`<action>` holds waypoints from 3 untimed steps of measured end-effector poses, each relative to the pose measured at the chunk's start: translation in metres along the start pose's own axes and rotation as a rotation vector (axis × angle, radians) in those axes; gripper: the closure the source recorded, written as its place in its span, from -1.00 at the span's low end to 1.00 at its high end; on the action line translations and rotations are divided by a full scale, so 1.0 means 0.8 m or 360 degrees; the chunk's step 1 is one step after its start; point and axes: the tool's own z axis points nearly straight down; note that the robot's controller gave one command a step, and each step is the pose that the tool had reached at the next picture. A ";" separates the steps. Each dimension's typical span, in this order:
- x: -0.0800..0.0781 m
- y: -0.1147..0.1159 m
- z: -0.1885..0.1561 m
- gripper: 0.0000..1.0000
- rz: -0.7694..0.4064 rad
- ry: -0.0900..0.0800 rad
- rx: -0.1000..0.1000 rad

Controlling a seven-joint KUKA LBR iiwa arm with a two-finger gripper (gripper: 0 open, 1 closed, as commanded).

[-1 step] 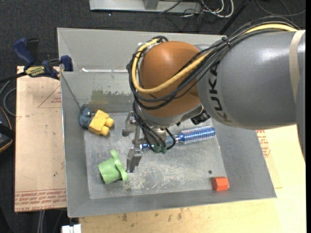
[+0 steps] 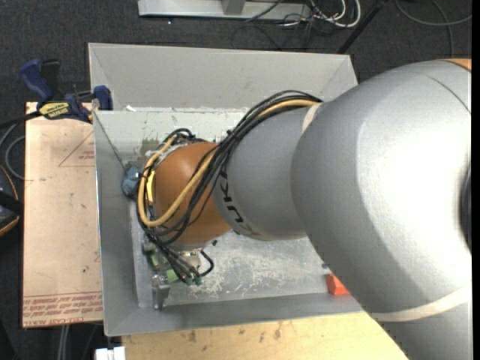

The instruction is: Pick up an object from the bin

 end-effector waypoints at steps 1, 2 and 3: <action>-0.001 0.001 -0.004 1.00 0.0003 -0.0005 -0.0006; 0.006 -0.048 -0.112 1.00 0.0006 0.0003 0.0006; 0.009 -0.046 -0.107 -1.00 0.0002 0.0014 0.0005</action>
Offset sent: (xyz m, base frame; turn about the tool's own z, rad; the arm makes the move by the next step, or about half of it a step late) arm 0.0000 0.0000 0.0000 0.0000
